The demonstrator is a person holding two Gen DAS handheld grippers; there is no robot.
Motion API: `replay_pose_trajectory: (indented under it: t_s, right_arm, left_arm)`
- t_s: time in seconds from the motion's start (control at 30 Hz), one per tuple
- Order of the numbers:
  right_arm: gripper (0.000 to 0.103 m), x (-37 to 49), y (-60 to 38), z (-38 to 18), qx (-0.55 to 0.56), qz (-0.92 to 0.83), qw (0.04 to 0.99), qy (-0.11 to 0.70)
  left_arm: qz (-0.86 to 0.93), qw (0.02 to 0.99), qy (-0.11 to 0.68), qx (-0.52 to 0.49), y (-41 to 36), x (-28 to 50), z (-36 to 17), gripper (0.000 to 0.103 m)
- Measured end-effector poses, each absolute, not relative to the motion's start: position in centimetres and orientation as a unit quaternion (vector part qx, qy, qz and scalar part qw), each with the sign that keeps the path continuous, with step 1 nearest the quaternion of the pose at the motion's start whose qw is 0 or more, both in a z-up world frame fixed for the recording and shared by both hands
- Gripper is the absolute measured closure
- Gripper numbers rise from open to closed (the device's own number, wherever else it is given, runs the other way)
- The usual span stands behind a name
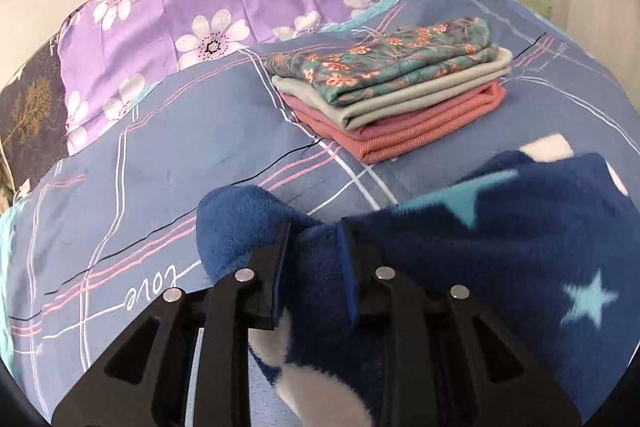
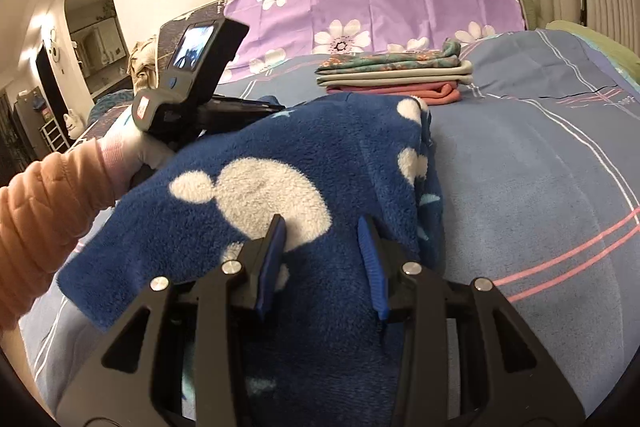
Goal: Fold small clothes
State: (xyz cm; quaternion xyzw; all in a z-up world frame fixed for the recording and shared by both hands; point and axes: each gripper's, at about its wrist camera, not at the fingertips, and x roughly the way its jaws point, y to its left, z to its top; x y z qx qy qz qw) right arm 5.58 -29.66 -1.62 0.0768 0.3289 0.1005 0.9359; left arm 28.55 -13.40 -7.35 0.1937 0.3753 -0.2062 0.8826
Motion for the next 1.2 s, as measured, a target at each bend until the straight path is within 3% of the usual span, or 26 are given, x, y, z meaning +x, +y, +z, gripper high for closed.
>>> replay_pose_trajectory:
  t_s: [0.1, 0.27, 0.33, 0.37, 0.4, 0.6, 0.73, 0.83, 0.93, 1.2]
  right_arm:
    - [0.065, 5.8, -30.1, -1.7, 0.087, 0.110, 0.932, 0.334]
    - [0.064, 5.4, -29.6, -0.7, 0.050, 0.111, 0.932, 0.342]
    - [0.057, 5.4, -29.8, 0.3, 0.049, 0.111, 0.929, 0.350]
    - [0.052, 5.4, -30.1, 1.2, 0.060, 0.107, 0.929, 0.350]
    - [0.052, 5.3, -30.9, 2.6, 0.081, 0.103, 0.933, 0.334]
    - [0.055, 9.4, -30.7, 7.1, 0.047, 0.088, 0.947, 0.306]
    - [0.062, 14.4, -29.4, 5.4, 0.042, 0.089, 0.932, 0.348]
    - [0.064, 18.2, -29.0, -0.2, 0.033, 0.079, 0.895, 0.439]
    - [0.064, 18.7, -30.7, -1.5, 0.080, 0.093, 0.889, 0.442]
    - [0.063, 18.7, -30.1, -1.4, 0.059, 0.087, 0.893, 0.438]
  left_arm:
    - [-0.207, 0.880, 0.367, 0.219, -13.3, 27.7, -6.3, 0.079]
    - [-0.247, 0.894, 0.335, 0.167, -10.3, 24.3, -1.3, 0.077]
    - [-0.269, 0.896, 0.315, 0.162, -9.7, 22.1, -0.2, 0.070]
    - [-0.281, 0.896, 0.304, 0.162, -9.4, 20.6, 0.3, 0.062]
    - [-0.292, 0.894, 0.299, 0.162, -9.2, 19.2, 0.4, 0.057]
    - [-0.309, 0.882, 0.314, 0.170, -10.0, 14.9, -1.8, 0.056]
    - [-0.304, 0.880, 0.326, 0.164, -10.5, 15.3, -2.9, 0.056]
    - [-0.308, 0.872, 0.334, 0.183, -11.0, 15.6, -4.2, 0.057]
    - [-0.312, 0.869, 0.347, 0.162, -11.1, 16.2, -4.9, 0.057]
    - [-0.313, 0.875, 0.341, 0.142, -10.8, 16.2, -5.1, 0.058]
